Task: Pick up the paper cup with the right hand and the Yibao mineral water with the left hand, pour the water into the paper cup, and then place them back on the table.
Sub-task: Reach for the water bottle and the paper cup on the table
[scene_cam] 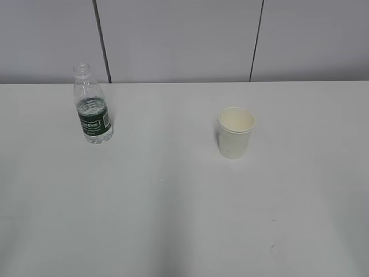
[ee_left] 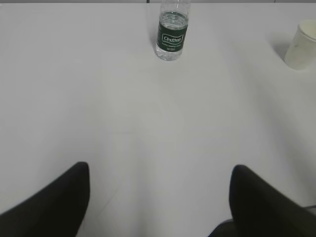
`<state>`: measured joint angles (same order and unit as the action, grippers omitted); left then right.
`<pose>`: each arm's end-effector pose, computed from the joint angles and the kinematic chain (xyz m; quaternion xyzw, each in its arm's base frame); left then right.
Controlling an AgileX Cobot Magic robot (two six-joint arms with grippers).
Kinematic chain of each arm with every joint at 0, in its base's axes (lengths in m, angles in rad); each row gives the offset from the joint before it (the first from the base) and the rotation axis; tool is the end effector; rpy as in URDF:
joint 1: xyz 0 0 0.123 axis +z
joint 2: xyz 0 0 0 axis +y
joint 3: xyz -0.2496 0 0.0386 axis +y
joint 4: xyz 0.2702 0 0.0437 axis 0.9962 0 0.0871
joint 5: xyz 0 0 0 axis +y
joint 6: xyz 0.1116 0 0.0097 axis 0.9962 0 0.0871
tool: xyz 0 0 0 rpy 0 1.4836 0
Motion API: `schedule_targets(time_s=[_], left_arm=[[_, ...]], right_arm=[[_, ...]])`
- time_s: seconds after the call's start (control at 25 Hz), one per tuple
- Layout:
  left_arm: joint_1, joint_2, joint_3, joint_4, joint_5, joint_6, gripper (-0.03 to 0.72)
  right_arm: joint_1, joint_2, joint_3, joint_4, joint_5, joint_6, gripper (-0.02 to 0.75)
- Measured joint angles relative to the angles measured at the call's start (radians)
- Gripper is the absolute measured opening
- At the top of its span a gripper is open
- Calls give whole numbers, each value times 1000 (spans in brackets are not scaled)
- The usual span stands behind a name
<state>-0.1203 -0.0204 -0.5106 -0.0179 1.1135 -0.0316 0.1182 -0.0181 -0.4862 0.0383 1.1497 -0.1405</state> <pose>0.0584 -0.0089 0.2777 0.0388 0.8580 -0.0478 0.5100 0.0593 0.0110 0.2666 -0.1144 0.8669 0.0137 0.4850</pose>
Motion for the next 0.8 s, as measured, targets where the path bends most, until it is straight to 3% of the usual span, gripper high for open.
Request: schedule_targets(time_s=[0.8], left_arm=[[0, 0, 0, 0, 0, 0, 531]], right_arm=[[0, 0, -11, -6, -17, 0, 480]])
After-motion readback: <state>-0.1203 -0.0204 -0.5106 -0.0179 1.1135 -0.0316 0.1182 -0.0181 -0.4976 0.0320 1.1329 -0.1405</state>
